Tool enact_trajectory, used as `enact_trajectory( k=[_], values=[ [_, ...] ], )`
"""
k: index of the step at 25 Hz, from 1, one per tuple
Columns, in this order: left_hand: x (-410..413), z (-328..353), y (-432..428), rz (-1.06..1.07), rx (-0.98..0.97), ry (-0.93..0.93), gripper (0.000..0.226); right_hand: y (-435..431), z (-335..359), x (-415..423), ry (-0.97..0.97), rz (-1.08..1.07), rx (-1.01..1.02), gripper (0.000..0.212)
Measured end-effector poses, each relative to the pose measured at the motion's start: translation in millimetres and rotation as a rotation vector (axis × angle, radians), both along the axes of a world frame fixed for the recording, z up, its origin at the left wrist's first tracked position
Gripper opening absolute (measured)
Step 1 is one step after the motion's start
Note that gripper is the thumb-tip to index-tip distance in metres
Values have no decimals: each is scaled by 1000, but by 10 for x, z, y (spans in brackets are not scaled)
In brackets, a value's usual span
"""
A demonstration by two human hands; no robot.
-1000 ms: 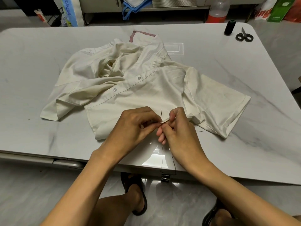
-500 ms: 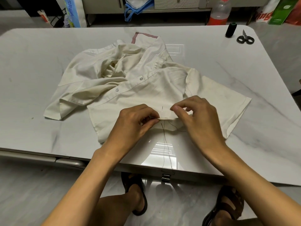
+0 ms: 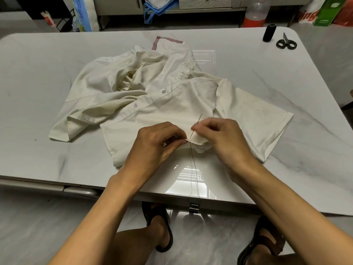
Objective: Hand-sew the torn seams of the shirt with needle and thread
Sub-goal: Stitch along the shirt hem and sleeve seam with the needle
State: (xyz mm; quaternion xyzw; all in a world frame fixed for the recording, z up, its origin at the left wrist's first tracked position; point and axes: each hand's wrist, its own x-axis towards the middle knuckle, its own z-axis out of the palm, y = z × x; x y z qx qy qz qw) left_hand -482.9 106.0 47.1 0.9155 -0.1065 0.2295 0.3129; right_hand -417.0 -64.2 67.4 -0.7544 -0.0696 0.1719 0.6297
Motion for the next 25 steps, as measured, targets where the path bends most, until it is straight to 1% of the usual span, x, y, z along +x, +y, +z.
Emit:
enact_trajectory(
  k=[3, 4, 5, 7, 9, 14, 18, 20, 23, 25],
  values=[
    [-8, -2, 8, -2, -29, 33, 8, -67, 93, 84, 101, -162, 304, 14],
    [-7, -4, 12, -4, -45, 54, 8, -78, 110, 94, 130, -181, 374, 13],
    [-4, -5, 14, -6, -60, 74, 8, -77, 122, 94, 138, -186, 396, 12],
    [-5, -2, 5, 2, -92, 117, 9, -52, 128, 67, 122, -178, 377, 8],
    [-11, 6, -6, 9, -120, 158, 7, -45, 127, 57, 99, -166, 385, 10],
    [-19, 23, -1, 35, -126, 213, 5, -83, 179, 79, 92, -146, 456, 14],
    [-23, 33, -12, 50, -145, 227, 4, -96, 278, 40, 89, -74, 519, 18],
    [-43, 30, -15, 71, -161, 238, 3, -139, 340, -26, 56, -52, 486, 16],
    [-52, -18, 1, 118, -181, 262, 4, -244, 491, -135, -6, -10, 381, 15],
    [-77, -48, -1, 159, -203, 277, 5, -360, 679, -225, -6, 21, 316, 15]
  ],
)
